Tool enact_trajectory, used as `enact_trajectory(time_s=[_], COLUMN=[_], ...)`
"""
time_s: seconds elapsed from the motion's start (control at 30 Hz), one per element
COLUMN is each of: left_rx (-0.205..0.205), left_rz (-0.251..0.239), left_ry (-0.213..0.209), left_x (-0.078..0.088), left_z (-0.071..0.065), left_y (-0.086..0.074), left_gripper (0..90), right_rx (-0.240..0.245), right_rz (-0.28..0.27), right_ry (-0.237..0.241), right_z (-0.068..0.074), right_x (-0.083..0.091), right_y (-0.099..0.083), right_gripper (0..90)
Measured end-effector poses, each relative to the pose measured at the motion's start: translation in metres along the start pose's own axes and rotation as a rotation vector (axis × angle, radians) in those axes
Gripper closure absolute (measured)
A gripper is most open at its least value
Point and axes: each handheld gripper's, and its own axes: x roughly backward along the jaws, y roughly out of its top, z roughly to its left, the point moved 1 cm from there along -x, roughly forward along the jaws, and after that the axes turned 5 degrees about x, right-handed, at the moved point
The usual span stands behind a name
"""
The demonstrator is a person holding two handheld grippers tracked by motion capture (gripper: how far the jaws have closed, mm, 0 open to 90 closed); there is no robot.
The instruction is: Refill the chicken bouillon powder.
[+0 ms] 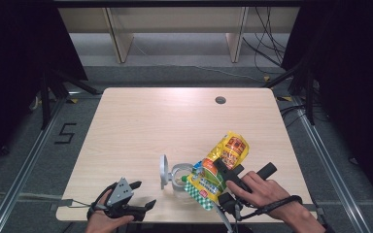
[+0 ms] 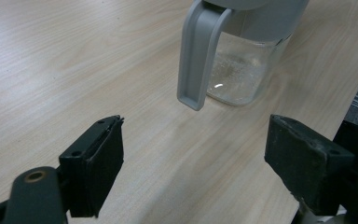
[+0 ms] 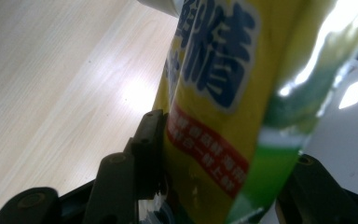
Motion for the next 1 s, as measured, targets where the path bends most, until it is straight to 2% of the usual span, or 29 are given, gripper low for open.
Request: enact_trajectory(time_s=[0.1, 0.13, 0.17, 0.27, 0.33, 0.43, 0.53, 0.6, 0.63, 0.7, 0.8, 0.83, 0.9, 0.93, 1.0], left_rx=[-0.003, -0.001, 0.004, 0.005, 0.006, 0.002, -0.003, -0.028, -0.045, -0.025, -0.008, -0.022, -0.004, 0.003, -0.002], left_rz=[0.005, 0.002, -0.002, -0.004, -0.007, -0.001, 0.001, -0.001, 0.016, 0.016, 0.0, 0.011, 0.0, -0.003, 0.004], left_ry=[-0.003, 0.002, -0.001, -0.006, -0.005, -0.004, -0.003, -0.01, 0.001, 0.005, -0.003, 0.004, -0.003, -0.006, -0.003], left_x=[0.0003, 0.0005, 0.0003, -0.0004, -0.0002, -0.0003, -0.0003, -0.0001, 0.0006, 0.0003, -0.0003, 0.0001, -0.0003, -0.0004, 0.0003], left_z=[0.0003, -0.0002, -0.0006, -0.0002, -0.0004, 0.0, 0.0002, 0.0012, 0.0028, 0.0019, 0.0005, 0.0017, 0.0002, -0.0003, 0.0001], left_y=[0.0003, 0.0002, 0.0001, 0.0, -0.0001, 0.0, 0.0, 0.0007, 0.0008, 0.0002, 0.0, 0.0001, 0.0, -0.0001, 0.0001], left_gripper=[18.9, 18.9, 18.9, 18.9, 18.9, 18.9, 18.9, 18.9, 18.9, 18.9, 18.9, 18.9, 18.9, 18.9, 18.9], right_rx=[-0.012, -0.039, -0.024, -0.042, -0.014, -0.036, -0.01, -0.008, -0.01, -0.065, 0.024, 0.026, 0.031, 0.011, 0.014], right_rz=[0.008, 0.018, 0.016, 0.022, 0.021, 0.025, 0.023, 0.024, 0.028, 0.057, 0.025, 0.027, 0.029, 0.039, 0.041], right_ry=[0.014, 0.02, 0.015, 0.022, 0.012, 0.015, 0.026, 0.019, 0.02, 0.035, 0.006, 0.011, 0.009, 0.007, 0.007], right_z=[-0.0001, 0.0021, 0.0009, 0.002, 0.0017, 0.0023, 0.0006, 0.0006, 0.0007, 0.0045, -0.0023, -0.0023, -0.0025, -0.0013, -0.0011], right_x=[-0.0023, -0.0031, -0.0047, -0.0066, -0.0073, -0.0059, -0.0051, -0.0051, -0.0051, -0.0037, -0.0068, -0.0066, -0.0067, -0.0063, -0.0061], right_y=[-0.0013, -0.0018, -0.0025, -0.004, -0.005, -0.0049, -0.0053, -0.0051, -0.0048, -0.004, -0.0049, -0.0047, -0.0043, -0.0037, -0.004], right_gripper=[56.8, 56.8, 56.8, 56.9, 56.9, 57.0, 57.0, 57.0, 57.0, 57.0, 57.0, 57.0, 57.0, 57.0, 57.0])
